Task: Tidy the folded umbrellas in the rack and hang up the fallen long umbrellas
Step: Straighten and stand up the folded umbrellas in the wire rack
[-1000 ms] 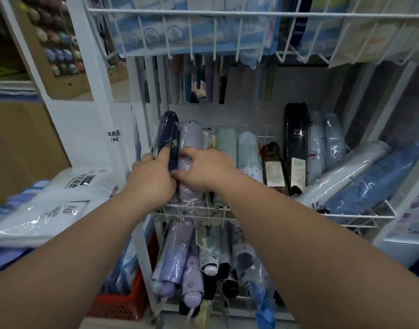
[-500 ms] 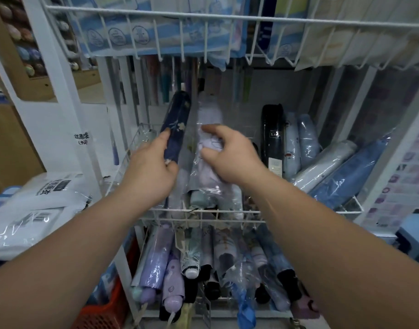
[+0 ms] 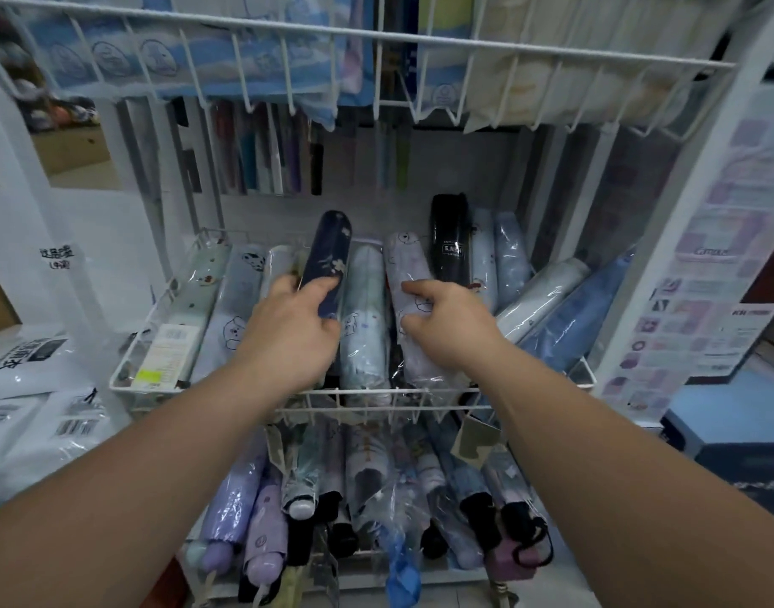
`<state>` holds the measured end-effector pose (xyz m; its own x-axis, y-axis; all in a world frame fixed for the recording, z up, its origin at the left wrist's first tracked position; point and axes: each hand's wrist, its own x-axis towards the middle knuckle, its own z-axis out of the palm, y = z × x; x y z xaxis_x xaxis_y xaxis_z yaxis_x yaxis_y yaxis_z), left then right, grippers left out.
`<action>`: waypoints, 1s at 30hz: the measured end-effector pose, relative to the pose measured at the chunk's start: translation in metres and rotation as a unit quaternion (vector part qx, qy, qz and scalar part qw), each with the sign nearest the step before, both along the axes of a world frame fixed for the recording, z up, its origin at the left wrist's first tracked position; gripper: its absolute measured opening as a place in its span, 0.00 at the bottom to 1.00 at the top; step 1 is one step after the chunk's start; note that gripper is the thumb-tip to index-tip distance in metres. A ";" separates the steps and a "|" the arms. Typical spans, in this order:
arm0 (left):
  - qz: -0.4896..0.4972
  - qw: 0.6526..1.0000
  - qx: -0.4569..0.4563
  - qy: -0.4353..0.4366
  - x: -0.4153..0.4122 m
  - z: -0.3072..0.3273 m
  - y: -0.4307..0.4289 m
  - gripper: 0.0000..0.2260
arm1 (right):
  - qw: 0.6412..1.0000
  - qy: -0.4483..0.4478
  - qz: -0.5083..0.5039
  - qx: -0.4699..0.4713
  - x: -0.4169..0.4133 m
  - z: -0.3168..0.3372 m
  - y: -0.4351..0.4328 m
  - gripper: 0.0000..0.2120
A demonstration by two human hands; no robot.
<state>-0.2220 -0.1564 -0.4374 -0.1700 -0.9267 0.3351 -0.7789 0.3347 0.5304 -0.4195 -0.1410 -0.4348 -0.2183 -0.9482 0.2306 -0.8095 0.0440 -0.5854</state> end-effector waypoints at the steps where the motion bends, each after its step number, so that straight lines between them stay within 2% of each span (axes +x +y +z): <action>1: -0.001 1.000 -0.003 0.000 0.001 0.001 0.001 0.24 | 1.000 -0.002 0.003 0.013 0.001 0.000 -0.004 0.25; 7: 0.016 0.999 -0.047 0.014 0.017 -0.001 0.007 0.24 | 0.999 0.009 0.004 0.038 0.013 -0.006 -0.018 0.25; 11: 0.023 0.997 -0.059 0.053 0.024 -0.005 0.011 0.22 | 0.999 0.013 -0.001 0.039 0.015 -0.009 -0.019 0.25; 16: 0.049 0.996 -0.029 0.064 0.033 -0.005 0.004 0.21 | 0.993 0.097 -0.012 0.062 0.015 -0.007 -0.015 0.26; 18: 0.046 0.999 0.004 0.028 0.040 -0.005 -0.002 0.21 | 0.986 0.152 -0.017 0.072 0.017 -0.010 -0.014 0.26; 20: 0.047 0.998 0.023 -0.043 0.043 -0.002 -0.001 0.23 | 0.976 0.197 -0.013 0.087 0.017 -0.012 -0.013 0.25; 24: 0.056 0.988 0.009 -0.147 0.035 0.006 0.007 0.27 | 0.977 0.188 0.011 0.104 0.009 -0.009 -0.005 0.26; 28: 0.044 0.976 -0.061 -0.202 0.011 0.012 0.020 0.29 | 0.983 0.184 -0.016 0.015 -0.001 -0.008 0.016 0.26; 30: 0.004 0.977 -0.104 -0.186 -0.009 0.018 0.028 0.29 | 0.979 0.192 -0.051 -0.045 -0.010 -0.006 0.030 0.24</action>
<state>-0.2312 -0.1280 -0.4197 -0.3084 -0.8469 0.4331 -0.9081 0.3977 0.1312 -0.4300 -0.1111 -0.4404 -0.1923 -0.8980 0.3957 -0.9646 0.0990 -0.2443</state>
